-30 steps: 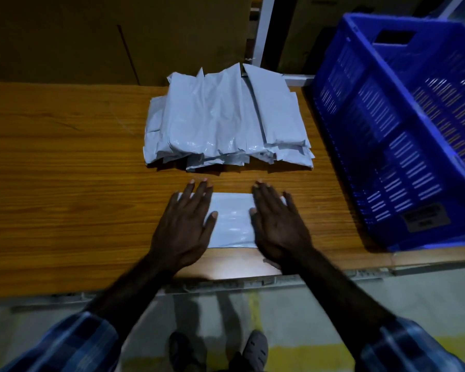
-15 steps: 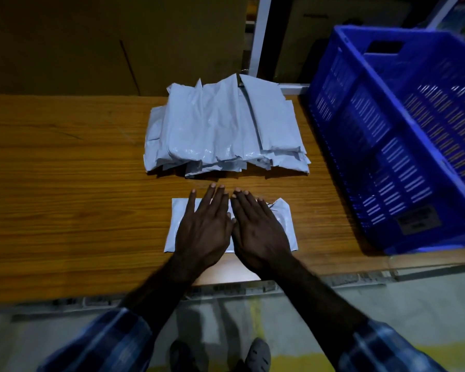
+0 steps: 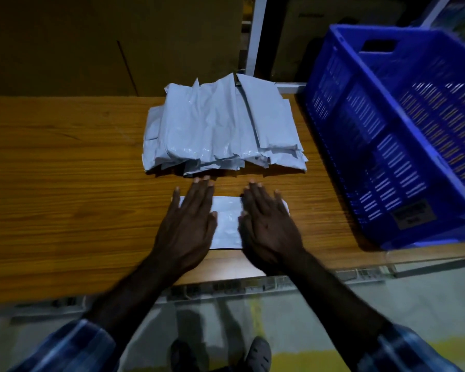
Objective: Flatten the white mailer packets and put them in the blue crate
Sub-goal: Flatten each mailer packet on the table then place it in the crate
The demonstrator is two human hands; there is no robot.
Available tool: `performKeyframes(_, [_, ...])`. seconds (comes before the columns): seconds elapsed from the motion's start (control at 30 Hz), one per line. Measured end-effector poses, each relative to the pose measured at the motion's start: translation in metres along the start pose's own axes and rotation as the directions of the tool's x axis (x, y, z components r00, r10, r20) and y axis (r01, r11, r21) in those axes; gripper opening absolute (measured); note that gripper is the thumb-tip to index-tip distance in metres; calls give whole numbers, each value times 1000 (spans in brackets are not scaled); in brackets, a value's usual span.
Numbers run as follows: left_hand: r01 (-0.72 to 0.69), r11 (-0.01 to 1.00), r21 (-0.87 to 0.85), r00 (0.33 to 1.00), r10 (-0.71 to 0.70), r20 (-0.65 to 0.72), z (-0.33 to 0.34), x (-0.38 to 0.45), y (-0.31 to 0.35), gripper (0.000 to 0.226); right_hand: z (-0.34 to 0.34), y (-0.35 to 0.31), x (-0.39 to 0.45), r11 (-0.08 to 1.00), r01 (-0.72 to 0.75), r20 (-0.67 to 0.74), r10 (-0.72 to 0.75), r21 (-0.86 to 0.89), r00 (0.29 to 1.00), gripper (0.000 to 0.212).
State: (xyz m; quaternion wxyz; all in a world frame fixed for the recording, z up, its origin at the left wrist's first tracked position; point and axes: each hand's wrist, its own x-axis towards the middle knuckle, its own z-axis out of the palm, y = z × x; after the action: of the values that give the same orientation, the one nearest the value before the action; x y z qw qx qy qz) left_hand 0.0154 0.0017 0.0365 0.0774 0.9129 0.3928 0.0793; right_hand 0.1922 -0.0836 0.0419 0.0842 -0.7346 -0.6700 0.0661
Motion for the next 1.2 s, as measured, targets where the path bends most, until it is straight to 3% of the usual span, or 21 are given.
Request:
performKeyframes(0.1, [-63,997,36,998,62,33,11,3,13,59,18,-19,7,996,64,-5,-64,63,998,57])
performKeyframes(0.23, [-40,999,27,996,38,82,16,-5,-2,58,22,-8,-1,996,87,-37,-87,1,996,53])
performKeyframes(0.4, [138,988,-62,981,-128,148,3,-28,-49,72,5,38,-20,991,-133,78,131,21,988,63])
performKeyframes(0.47, [164,984,-75,975,-150,163,-4,-34,-56,76,0,40,-23,989,-147,53,146,21,988,63])
performKeyframes(0.53, [127,984,-121,992,-122,44,-15,-33,-49,72,-7,33,-24,997,-77,-112,79,24,991,55])
performKeyframes(0.6, [-45,988,-149,975,11,-223,-28,-28,-38,50,-13,27,-21,997,-7,-301,30,77,953,41])
performKeyframes(0.63, [-129,982,-139,937,75,-340,-30,-25,-34,38,-14,25,-19,995,14,-332,21,102,943,37])
performKeyframes(0.67, [-176,974,-142,923,113,-367,-31,-22,-31,33,-16,23,-17,992,23,-291,14,122,957,37])
performKeyframes(0.8, [-153,980,-129,988,151,-27,-23,-5,-41,72,-26,19,-6,993,-11,72,2,119,997,77])
performKeyframes(0.87, [-160,981,-110,979,172,110,-23,3,-50,94,-31,21,-2,995,15,105,-25,101,994,82])
performKeyframes(1.0, [-143,984,-105,976,157,150,-30,15,-51,107,-39,23,8,997,22,134,-32,77,990,86])
performKeyframes(1.1, [-147,985,-86,981,156,116,-46,20,-44,92,-58,14,15,999,39,112,-41,19,993,74])
performKeyframes(1.2, [-264,963,-55,956,253,-151,-74,17,-37,48,-79,8,16,977,177,-94,-188,-119,978,47])
